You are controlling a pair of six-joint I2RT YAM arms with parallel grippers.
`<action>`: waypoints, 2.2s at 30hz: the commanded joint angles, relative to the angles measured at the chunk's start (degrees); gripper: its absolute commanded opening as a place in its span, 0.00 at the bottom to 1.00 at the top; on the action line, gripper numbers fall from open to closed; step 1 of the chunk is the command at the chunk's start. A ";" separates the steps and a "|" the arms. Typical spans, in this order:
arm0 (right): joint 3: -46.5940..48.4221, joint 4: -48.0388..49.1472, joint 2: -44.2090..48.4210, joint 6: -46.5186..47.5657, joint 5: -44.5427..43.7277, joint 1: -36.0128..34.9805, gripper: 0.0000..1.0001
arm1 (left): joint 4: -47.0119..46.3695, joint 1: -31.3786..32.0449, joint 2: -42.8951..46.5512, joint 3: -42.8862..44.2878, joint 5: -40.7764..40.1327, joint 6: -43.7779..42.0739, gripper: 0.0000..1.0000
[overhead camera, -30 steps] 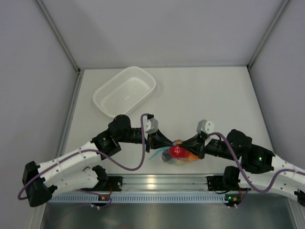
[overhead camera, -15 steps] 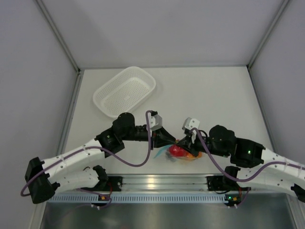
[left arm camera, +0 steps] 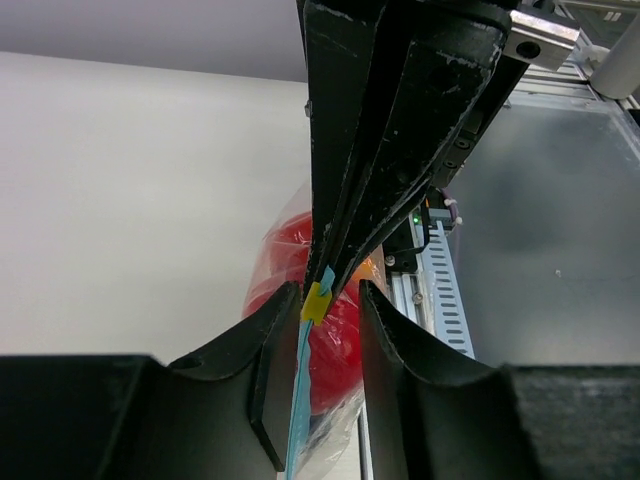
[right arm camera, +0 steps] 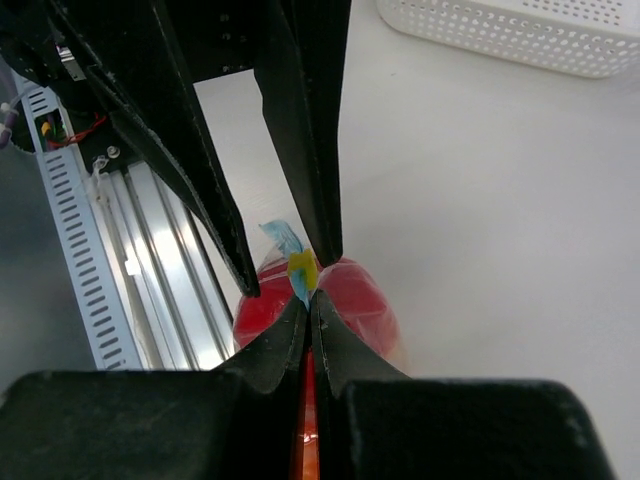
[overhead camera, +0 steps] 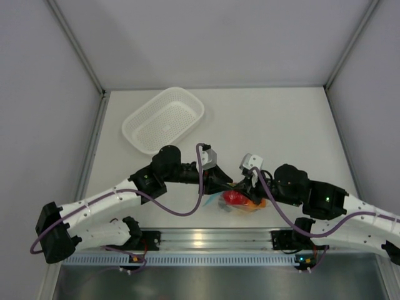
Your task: Open the zip-top bag and remove the fake food
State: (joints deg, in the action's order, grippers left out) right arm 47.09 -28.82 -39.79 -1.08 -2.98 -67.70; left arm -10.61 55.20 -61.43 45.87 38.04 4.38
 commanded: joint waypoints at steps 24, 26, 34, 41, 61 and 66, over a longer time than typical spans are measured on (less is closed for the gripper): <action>3.80 2.98 3.40 -0.32 -3.78 -0.85 0.00 | -2.93 -0.01 -2.38 2.03 1.95 -2.27 0.00; 3.71 3.07 4.28 -0.41 -4.48 -0.94 0.00 | -1.88 -0.01 -2.73 2.47 2.30 -2.88 0.00; 3.62 3.33 7.53 -1.20 -9.50 -0.94 0.00 | 1.91 0.00 -4.05 4.05 4.58 -3.85 0.00; 3.89 2.63 8.33 -1.38 -8.71 -0.85 0.00 | 4.19 -0.09 -4.40 4.58 5.20 -6.14 0.00; 3.89 1.66 9.29 -0.94 -9.32 -0.85 0.00 | 12.28 -1.06 -4.93 3.44 1.86 -9.74 0.00; 3.10 0.87 6.84 0.55 0.24 -0.85 0.00 | 11.84 -0.97 -5.80 4.22 5.37 -9.66 0.00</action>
State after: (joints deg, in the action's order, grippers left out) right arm 48.12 -30.46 -32.53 -2.04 -6.81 -67.85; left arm -3.73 54.65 -66.17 50.46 41.04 -4.23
